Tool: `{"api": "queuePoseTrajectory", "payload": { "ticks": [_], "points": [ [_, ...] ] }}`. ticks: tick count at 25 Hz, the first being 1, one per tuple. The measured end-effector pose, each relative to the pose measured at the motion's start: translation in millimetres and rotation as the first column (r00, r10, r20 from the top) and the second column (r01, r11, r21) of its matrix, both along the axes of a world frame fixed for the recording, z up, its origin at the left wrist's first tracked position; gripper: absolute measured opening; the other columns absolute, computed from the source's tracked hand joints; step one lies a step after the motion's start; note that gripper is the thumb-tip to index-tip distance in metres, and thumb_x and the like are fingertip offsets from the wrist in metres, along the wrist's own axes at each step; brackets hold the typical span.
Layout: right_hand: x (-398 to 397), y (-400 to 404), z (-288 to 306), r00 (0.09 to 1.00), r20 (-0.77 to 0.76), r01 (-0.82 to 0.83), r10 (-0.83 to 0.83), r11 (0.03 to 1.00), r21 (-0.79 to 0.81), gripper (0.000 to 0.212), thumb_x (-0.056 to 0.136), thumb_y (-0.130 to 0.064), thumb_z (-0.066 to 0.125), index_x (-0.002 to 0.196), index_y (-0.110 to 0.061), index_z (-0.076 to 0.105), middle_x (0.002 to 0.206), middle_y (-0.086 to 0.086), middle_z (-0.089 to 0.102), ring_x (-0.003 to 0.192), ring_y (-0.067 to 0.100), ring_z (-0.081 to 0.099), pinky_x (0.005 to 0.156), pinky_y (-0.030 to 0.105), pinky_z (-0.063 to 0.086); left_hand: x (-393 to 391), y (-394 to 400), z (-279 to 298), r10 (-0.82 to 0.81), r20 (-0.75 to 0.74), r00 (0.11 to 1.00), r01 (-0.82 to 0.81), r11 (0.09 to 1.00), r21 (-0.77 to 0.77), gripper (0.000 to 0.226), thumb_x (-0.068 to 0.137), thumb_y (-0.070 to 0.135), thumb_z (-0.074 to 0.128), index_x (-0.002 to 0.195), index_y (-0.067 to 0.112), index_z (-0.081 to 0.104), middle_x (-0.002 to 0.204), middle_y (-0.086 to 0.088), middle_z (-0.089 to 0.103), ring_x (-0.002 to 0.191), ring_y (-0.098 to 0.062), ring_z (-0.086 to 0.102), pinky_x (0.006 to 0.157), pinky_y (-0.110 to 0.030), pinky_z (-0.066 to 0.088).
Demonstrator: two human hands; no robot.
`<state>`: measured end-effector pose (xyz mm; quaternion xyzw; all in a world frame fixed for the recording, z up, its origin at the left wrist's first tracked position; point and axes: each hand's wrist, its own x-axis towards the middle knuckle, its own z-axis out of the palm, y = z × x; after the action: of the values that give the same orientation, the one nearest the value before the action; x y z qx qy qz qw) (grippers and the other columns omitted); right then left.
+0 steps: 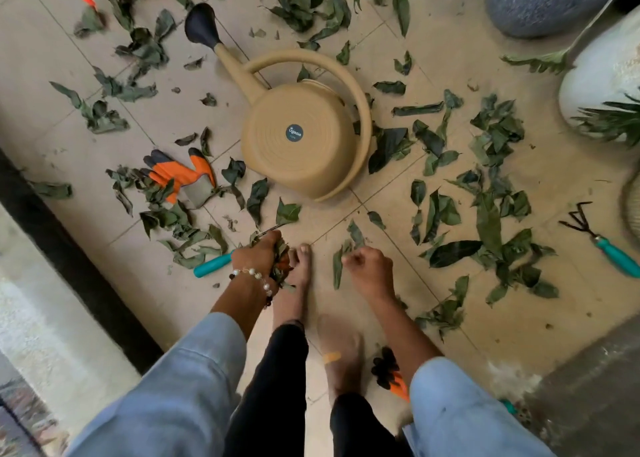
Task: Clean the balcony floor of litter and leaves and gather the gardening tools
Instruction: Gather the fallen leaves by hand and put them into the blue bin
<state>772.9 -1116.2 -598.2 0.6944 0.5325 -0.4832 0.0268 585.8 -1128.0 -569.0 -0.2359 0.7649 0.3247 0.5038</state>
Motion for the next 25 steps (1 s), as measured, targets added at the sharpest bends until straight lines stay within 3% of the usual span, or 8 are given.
{"api": "queuePoseTrajectory", "payload": {
  "ticks": [3,8,11,14,16,20,23,25],
  "points": [
    [-4,-19,-63,0.954,0.166,-0.231,0.248,0.966,-0.116,0.032,0.088,-0.028,0.065,0.108,-0.003,0.062,0.109,0.015,0.066,0.102,0.027,0.061,0.08,0.026,0.045,-18,4,-30,-0.059,0.007,0.998,0.059,0.998,0.01,0.026,0.083,0.024,0.073,0.085,0.001,0.06,0.071,-0.014,0.06,0.034,-0.018,0.046,0.036,-0.018,0.036],
    [-24,-40,-112,0.821,0.381,-0.479,0.426,0.876,0.051,0.029,0.099,-0.024,0.045,0.118,-0.004,0.053,0.113,0.014,0.062,0.1,0.024,0.061,0.076,0.028,0.048,-31,8,-83,-0.123,0.008,0.992,0.122,0.99,0.073,0.024,0.085,0.026,0.07,0.083,0.004,0.061,0.067,-0.012,0.061,0.036,-0.016,0.045,0.032,-0.017,0.033],
    [-23,-30,-112,0.889,0.28,-0.408,0.364,0.905,0.12,0.021,0.094,-0.02,0.051,0.108,-0.009,0.062,0.114,0.012,0.058,0.102,0.024,0.057,0.075,0.025,0.043,-26,1,-113,-0.194,0.025,0.981,0.193,0.98,0.043,0.035,0.077,0.048,0.074,0.087,0.015,0.067,0.086,-0.011,0.071,0.042,-0.007,0.052,0.03,-0.017,0.034],
    [-19,-16,-115,0.915,0.362,-0.303,0.179,0.898,0.32,0.01,0.083,-0.02,0.067,0.09,-0.013,0.069,0.129,0.014,0.045,0.119,0.026,0.041,0.088,0.026,0.041,-22,12,-99,-0.173,-0.026,0.985,0.174,0.984,0.041,0.029,0.078,0.03,0.076,0.082,0.004,0.065,0.069,-0.013,0.067,0.043,-0.02,0.053,0.039,-0.021,0.04],
    [-15,-12,-124,0.872,0.41,-0.422,0.266,0.833,0.358,0.011,0.074,-0.014,0.071,0.085,-0.013,0.071,0.139,0.02,0.044,0.13,0.034,0.038,0.1,0.038,0.045,-19,18,-85,-0.214,-0.025,0.977,0.214,0.977,0.015,0.032,0.077,0.029,0.078,0.085,0.001,0.066,0.071,-0.015,0.067,0.042,-0.021,0.054,0.043,-0.024,0.042],
    [-17,-18,-132,0.797,0.392,-0.602,0.46,0.667,0.44,0.023,0.052,0.003,0.081,0.072,-0.001,0.07,0.084,0.017,0.069,0.08,0.028,0.067,0.06,0.028,0.056,-10,19,-90,-0.234,-0.018,0.972,0.235,0.971,0.035,0.031,0.081,0.024,0.076,0.092,-0.002,0.064,0.072,-0.016,0.065,0.038,-0.019,0.052,0.038,-0.021,0.04],
    [-14,-4,-127,0.869,0.267,-0.494,0.418,0.768,0.407,0.02,0.063,0.001,0.081,0.079,-0.003,0.069,0.076,0.01,0.067,0.068,0.017,0.063,0.056,0.019,0.051,-5,26,-79,-0.22,-0.022,0.975,0.221,0.973,0.063,0.03,0.083,0.02,0.074,0.096,-0.003,0.062,0.068,-0.015,0.063,0.036,-0.018,0.049,0.036,-0.02,0.04],
    [-10,10,-109,1.0,-0.014,-0.016,0.019,0.979,0.201,0.021,0.075,0.002,0.074,0.092,-0.007,0.065,0.083,0.007,0.069,0.073,0.013,0.064,0.062,0.012,0.05,2,27,-68,-0.182,-0.011,0.983,0.182,0.98,0.077,0.029,0.084,0.018,0.073,0.095,-0.005,0.059,0.064,-0.015,0.062,0.034,-0.018,0.049,0.036,-0.02,0.04]
  ]
}}
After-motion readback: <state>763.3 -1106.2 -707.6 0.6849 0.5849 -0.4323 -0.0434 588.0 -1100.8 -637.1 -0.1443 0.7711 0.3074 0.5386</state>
